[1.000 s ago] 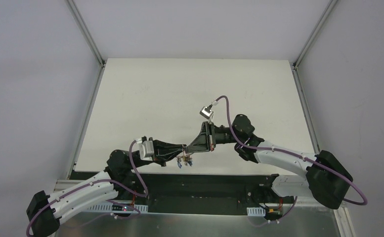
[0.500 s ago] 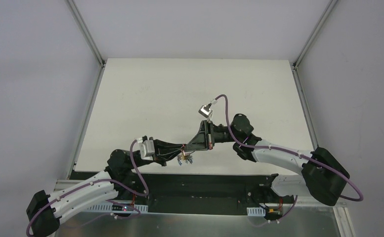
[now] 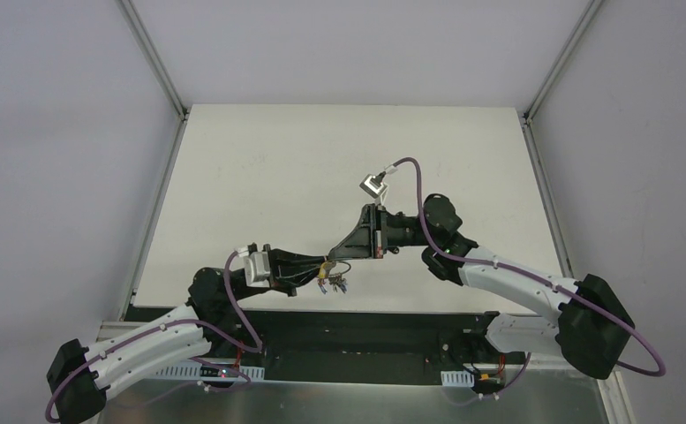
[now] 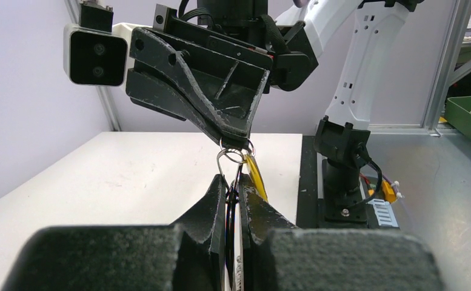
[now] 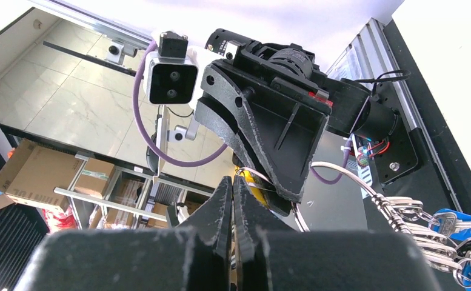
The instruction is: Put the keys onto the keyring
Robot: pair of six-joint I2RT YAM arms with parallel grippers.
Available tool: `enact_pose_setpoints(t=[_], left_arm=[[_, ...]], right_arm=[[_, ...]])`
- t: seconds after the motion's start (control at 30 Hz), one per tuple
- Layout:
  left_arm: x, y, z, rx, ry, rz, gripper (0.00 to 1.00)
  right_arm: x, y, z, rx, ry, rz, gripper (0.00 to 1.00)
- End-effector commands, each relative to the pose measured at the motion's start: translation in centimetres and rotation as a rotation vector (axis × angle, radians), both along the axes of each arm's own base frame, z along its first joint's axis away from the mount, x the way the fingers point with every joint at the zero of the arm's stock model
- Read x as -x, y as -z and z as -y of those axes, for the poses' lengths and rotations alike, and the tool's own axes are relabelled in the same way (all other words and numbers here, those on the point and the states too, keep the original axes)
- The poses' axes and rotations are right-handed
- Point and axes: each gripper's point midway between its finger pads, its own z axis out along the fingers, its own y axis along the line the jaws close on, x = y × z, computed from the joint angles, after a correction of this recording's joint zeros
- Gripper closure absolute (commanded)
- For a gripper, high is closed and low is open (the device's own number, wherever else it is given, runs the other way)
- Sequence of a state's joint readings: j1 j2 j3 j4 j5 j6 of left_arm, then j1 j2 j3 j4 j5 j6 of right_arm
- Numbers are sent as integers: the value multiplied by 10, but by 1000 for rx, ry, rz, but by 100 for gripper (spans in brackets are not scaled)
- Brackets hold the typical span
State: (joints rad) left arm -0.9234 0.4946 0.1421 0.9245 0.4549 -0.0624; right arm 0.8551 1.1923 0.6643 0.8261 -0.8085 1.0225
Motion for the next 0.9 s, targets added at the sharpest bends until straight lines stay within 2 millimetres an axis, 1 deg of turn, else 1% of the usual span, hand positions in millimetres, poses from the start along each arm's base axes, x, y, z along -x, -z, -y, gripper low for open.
enact_pose_setpoints(t=[0.0, 0.2, 0.3, 0.43, 0.57, 0.63, 0.77, 0.87], left_arm=[[21, 3, 7, -33, 108, 22, 100], [18, 3, 6, -33, 91, 16, 100], [12, 5, 6, -44, 63, 0, 100], [4, 9, 6, -63, 24, -14, 100], [0, 14, 8, -85, 9, -23, 88], [-1, 15, 9, -98, 12, -27, 84], [-2, 21, 14, -129, 21, -40, 80], [-4, 23, 14, -139, 11, -47, 80]], right_arm=[[-12, -69, 7, -183, 103, 127, 100], [-12, -63, 7, -171, 105, 117, 100], [-11, -59, 8, -160, 104, 118, 100], [-8, -60, 10, -162, 98, 125, 100], [-6, -64, 11, -169, 90, 134, 100], [-5, -67, 12, -169, 86, 143, 100], [-2, -72, 13, -171, 78, 158, 100], [-1, -73, 14, -163, 76, 169, 100]])
